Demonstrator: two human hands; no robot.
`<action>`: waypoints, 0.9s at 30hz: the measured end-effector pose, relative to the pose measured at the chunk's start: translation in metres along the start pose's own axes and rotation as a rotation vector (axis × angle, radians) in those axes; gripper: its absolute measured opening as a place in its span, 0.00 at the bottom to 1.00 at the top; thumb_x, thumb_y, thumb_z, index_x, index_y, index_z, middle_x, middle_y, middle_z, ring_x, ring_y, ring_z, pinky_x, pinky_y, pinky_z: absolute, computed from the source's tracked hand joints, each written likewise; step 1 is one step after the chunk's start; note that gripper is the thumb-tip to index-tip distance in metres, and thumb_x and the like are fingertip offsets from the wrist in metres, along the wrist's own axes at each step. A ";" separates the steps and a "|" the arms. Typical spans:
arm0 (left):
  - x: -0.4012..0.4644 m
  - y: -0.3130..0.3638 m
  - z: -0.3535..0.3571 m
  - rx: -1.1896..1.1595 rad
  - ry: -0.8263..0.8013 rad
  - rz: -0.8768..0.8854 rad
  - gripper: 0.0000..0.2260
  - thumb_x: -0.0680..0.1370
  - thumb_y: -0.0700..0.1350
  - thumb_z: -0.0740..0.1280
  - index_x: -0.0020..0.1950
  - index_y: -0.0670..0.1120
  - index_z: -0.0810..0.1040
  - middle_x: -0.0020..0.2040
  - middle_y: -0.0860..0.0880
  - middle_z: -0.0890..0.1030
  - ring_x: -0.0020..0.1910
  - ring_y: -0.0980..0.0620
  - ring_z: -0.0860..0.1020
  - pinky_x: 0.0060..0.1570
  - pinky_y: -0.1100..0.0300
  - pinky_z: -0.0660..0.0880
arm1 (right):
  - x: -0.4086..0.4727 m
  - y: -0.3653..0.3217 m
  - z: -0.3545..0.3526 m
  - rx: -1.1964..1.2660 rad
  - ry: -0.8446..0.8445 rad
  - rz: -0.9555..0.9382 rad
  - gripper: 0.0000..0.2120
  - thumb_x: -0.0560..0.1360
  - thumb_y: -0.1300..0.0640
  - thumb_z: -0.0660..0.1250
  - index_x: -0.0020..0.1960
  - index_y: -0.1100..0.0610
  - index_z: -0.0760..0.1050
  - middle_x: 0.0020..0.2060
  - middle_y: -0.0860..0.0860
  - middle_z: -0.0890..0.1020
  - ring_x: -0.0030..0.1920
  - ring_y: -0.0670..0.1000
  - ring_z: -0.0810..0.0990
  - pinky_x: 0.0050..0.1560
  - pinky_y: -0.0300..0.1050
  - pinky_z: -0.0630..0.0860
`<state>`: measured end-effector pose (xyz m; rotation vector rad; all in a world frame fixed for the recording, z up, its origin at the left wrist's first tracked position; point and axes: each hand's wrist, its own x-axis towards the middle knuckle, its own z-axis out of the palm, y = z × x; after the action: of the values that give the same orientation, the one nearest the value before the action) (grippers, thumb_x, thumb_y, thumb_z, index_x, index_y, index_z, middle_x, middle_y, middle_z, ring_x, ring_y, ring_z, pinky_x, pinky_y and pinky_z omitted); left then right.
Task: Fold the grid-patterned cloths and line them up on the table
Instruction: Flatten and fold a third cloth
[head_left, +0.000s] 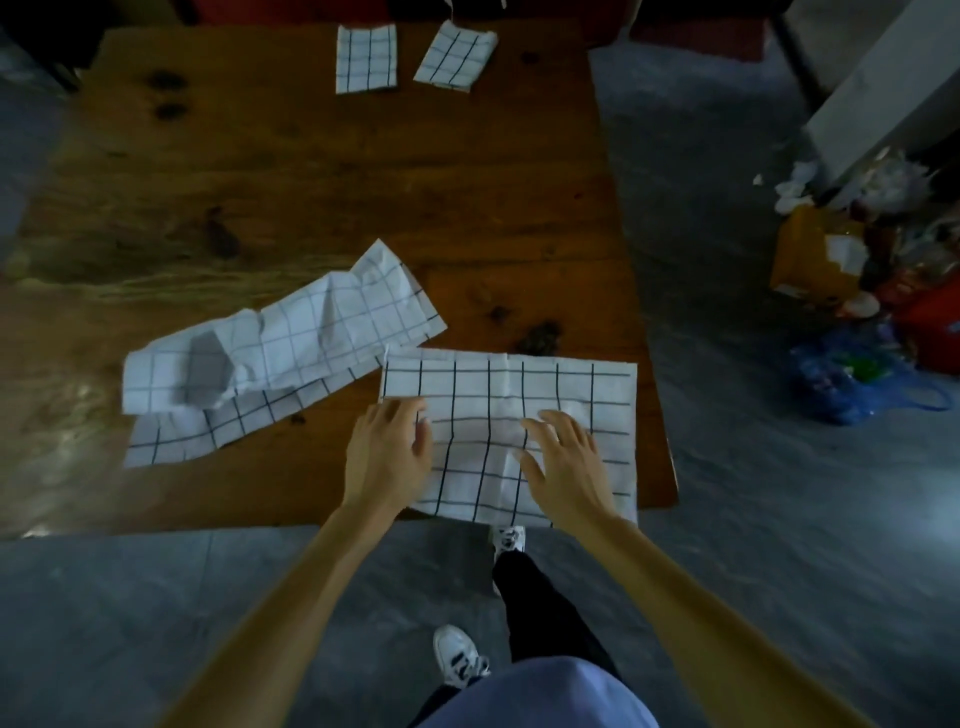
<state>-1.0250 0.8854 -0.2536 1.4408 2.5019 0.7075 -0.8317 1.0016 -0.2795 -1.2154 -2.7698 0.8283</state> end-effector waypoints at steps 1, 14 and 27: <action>-0.007 -0.005 -0.004 -0.005 0.036 -0.064 0.05 0.77 0.41 0.66 0.53 0.44 0.76 0.46 0.47 0.78 0.43 0.55 0.71 0.42 0.59 0.72 | -0.007 -0.004 0.006 0.008 -0.003 -0.015 0.20 0.80 0.49 0.61 0.70 0.54 0.68 0.68 0.53 0.70 0.69 0.54 0.67 0.70 0.53 0.65; -0.105 -0.056 -0.025 -0.140 -0.156 -0.337 0.08 0.80 0.44 0.61 0.57 0.45 0.76 0.55 0.48 0.74 0.54 0.53 0.69 0.52 0.60 0.65 | -0.075 -0.046 0.050 -0.103 -0.046 -0.049 0.25 0.81 0.48 0.59 0.75 0.54 0.61 0.77 0.55 0.56 0.78 0.55 0.49 0.75 0.52 0.47; -0.079 -0.061 -0.011 -0.208 -0.132 -0.411 0.08 0.78 0.48 0.64 0.51 0.44 0.78 0.54 0.47 0.76 0.56 0.50 0.74 0.53 0.60 0.68 | -0.074 -0.046 0.060 -0.323 -0.033 -0.011 0.20 0.75 0.57 0.70 0.66 0.53 0.74 0.73 0.56 0.65 0.76 0.58 0.56 0.74 0.58 0.52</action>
<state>-1.0355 0.7892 -0.2805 0.8378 2.4233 0.7348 -0.8242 0.8976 -0.2948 -1.2320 -3.0194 0.4122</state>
